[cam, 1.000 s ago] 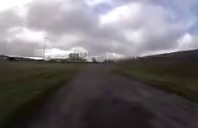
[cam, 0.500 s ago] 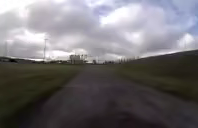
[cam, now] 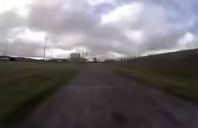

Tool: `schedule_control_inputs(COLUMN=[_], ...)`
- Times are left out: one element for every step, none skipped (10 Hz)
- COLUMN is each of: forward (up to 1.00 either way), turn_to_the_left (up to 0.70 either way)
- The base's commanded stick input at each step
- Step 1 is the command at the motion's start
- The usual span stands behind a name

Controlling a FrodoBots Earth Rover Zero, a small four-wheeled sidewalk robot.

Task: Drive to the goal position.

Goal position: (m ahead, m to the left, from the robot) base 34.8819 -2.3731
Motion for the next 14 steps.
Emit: schedule_control_inputs(forward=[1.00,1.00,1.00,1.00,1.00,1.00,1.00,1.00,1.00,1.00,1.00,1.00,1.00,1.00], turn_to_the_left=[0.00,0.00,0.00,0.00,0.00,-0.20,-0.40,-0.40,-0.22,0.00,0.00,0.00,-0.36,-0.38])
